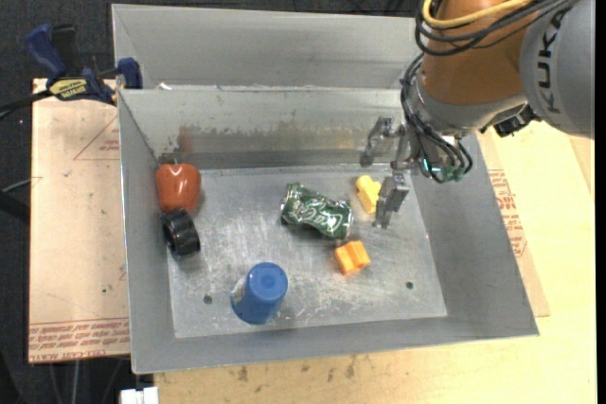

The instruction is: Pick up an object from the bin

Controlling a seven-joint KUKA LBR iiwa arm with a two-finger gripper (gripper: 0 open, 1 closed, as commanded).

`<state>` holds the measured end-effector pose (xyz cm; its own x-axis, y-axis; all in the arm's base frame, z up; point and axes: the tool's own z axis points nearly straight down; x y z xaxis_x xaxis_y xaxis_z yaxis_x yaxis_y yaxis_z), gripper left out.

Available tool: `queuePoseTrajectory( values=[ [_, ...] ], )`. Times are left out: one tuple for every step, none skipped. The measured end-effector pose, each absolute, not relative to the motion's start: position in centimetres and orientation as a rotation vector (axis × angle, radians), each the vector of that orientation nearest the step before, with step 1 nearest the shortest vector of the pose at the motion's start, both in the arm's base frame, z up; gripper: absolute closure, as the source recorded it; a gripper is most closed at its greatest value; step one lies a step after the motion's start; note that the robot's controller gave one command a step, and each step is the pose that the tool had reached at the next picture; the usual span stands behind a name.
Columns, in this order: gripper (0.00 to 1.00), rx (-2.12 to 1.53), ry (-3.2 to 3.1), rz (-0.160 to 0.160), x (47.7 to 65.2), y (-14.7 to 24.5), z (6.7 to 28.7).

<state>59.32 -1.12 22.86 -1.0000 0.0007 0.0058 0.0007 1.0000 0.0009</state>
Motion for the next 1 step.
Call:
queuePoseTrajectory(
  values=[
    [0.00,-0.001,-3.143,-0.001,59.47,-1.12,23.26]
  ],
)
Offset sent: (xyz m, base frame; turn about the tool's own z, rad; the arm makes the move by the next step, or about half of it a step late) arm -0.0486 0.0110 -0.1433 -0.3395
